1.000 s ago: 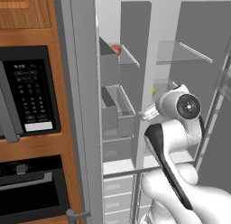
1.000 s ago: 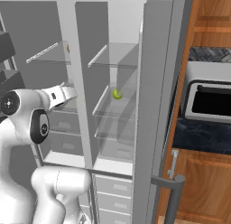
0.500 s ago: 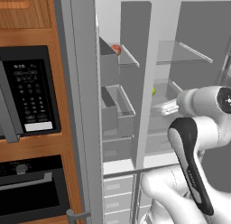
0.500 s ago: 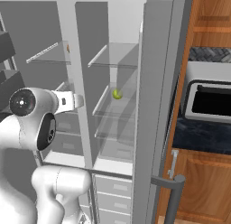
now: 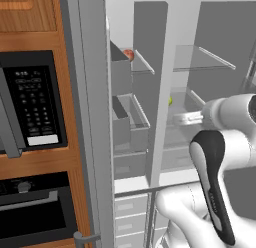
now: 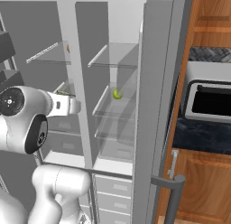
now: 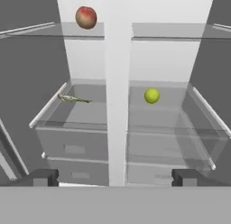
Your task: There's a fish in the fridge that needs to be moved to the freezer for freezing. Pick up the fish from the fridge, place it on any shelf in the freezer, and close the fridge and freezer doors when done.
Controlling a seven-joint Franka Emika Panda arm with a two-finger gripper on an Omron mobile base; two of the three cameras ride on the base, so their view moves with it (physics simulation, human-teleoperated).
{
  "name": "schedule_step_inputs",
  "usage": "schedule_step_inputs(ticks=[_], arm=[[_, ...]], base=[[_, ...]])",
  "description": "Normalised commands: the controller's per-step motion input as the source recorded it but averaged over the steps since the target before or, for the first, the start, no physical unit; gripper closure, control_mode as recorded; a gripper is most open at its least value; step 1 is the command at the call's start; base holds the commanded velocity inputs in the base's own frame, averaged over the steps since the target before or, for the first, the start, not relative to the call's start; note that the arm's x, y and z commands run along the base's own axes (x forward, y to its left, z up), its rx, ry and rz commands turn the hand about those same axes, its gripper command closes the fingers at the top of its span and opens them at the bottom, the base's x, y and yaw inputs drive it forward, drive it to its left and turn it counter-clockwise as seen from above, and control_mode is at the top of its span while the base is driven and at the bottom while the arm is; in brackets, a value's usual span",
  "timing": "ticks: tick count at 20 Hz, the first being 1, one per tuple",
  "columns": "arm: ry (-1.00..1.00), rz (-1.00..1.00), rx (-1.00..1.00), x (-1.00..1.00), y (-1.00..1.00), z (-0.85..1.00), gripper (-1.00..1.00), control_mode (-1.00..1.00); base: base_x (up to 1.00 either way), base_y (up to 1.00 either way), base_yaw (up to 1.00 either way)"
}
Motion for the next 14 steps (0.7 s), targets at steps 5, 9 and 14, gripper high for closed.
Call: schedule_step_inputs(ticks=[5,9,14], arm=[[-0.02,-0.14,0.03,-0.11,0.00,-0.21,-1.00,-1.00],[0.00,0.00,0.00,-0.41,0.00,-0.17,-1.00,-1.00],[-0.02,0.00,0.00,-0.49,0.00,-0.19,-1.00,-1.00]], base=[[0.00,0.00,0.00],[0.00,0.00,0.00],[0.00,0.00,0.00]])
